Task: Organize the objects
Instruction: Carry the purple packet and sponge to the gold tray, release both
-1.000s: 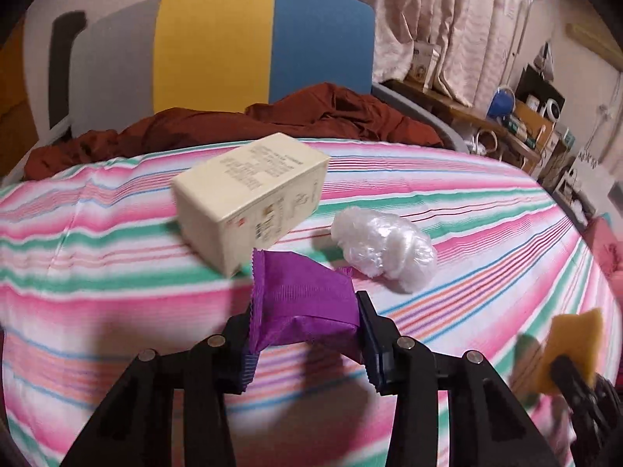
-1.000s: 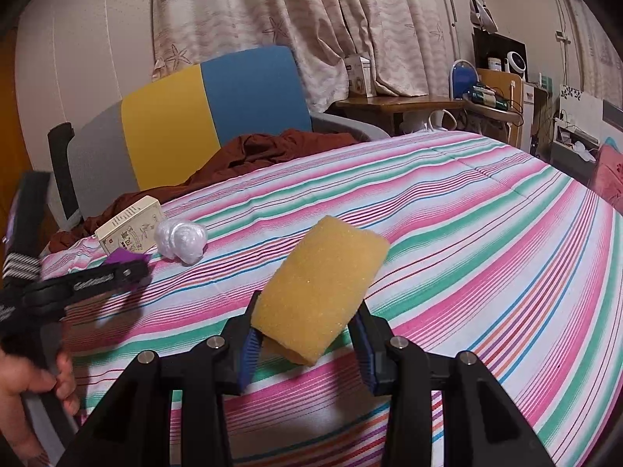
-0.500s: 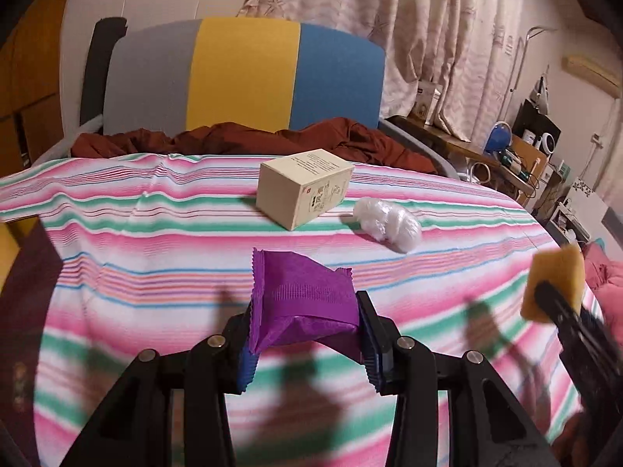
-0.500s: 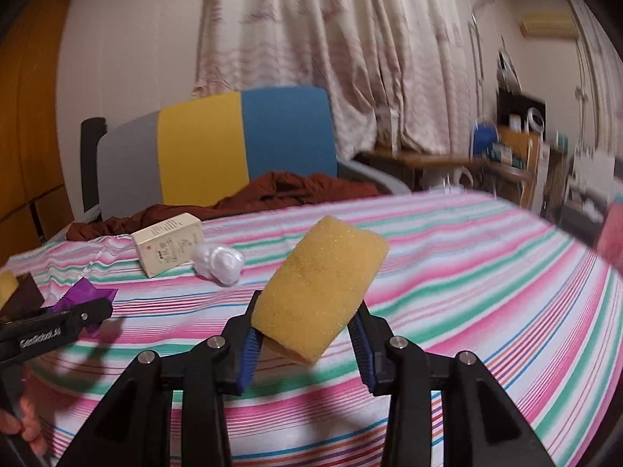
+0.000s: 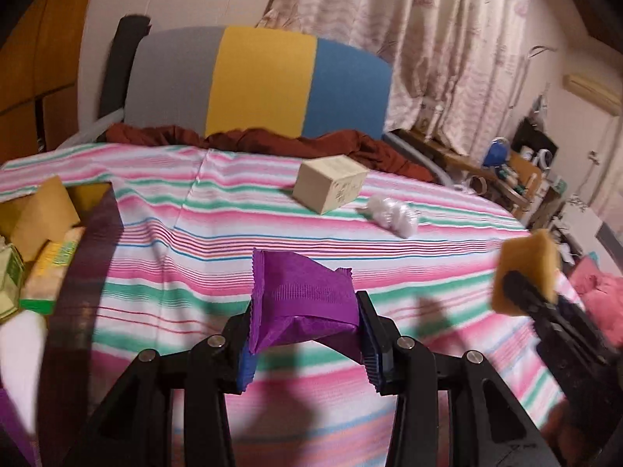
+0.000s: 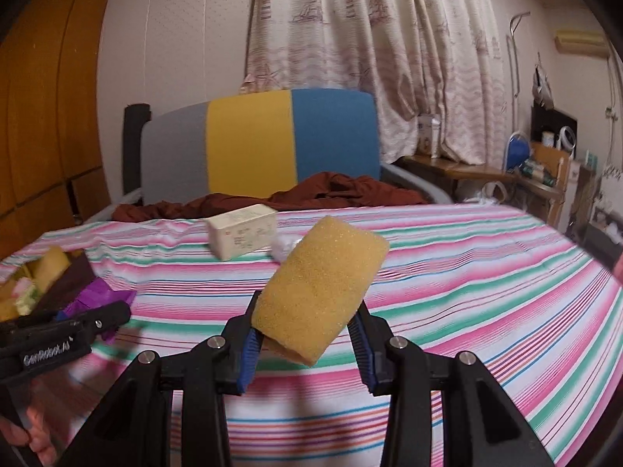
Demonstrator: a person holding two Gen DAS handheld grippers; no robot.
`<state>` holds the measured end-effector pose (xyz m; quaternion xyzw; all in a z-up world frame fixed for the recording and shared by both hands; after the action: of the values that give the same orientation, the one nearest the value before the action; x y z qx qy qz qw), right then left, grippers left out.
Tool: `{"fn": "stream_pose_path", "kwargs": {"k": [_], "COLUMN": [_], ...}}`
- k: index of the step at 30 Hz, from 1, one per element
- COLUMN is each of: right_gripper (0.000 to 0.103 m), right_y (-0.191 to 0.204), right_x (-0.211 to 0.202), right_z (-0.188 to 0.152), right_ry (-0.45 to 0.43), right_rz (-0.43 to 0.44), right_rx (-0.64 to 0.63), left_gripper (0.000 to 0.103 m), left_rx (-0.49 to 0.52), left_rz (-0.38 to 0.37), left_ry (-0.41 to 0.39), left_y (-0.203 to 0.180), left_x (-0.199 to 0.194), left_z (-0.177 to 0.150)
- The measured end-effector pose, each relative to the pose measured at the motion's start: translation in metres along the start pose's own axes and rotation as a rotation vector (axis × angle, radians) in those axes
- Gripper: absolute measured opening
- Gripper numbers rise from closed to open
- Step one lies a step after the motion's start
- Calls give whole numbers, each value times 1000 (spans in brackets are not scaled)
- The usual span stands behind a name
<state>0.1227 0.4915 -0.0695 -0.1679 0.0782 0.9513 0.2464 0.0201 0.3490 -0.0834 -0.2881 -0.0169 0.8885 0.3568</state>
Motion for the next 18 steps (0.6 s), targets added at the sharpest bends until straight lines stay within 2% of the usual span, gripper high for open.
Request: {"fn": "stream_pose_path", "kwargs": {"k": [5,9,13,18], "right_gripper": [41,41,41,41], "right_y": [33,67,97,139], "right_x": [-8,-16,-22,-34], "right_z": [-4,-8,-10,-9], "right_ry": [40,59,83,94], "right_rz": [112,187,260,353], "right_rx": [87,100,100,60], "left_gripper": [44,44,44,45], "left_rx": [-21,-55,-64,-152], "left_rz": [-41,-64,-46,6], "left_ry": [-25,-33,-42,-44], "left_y": [9,22,43,92], "left_x": [-40,-68,-90,-109], "left_z": [1,2,5,13]}}
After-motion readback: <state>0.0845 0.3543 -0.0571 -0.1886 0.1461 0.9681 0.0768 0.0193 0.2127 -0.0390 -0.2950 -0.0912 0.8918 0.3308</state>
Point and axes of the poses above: each gripper's, at about its wrist camera, not at the fingertips, and x roughly the way its jaws point, y to its left, z to its top, the point moved 6 cm from there along x, roughly the way its jaws point, and after that the axes turned 6 degrees about -y, right-handed, at the moved point
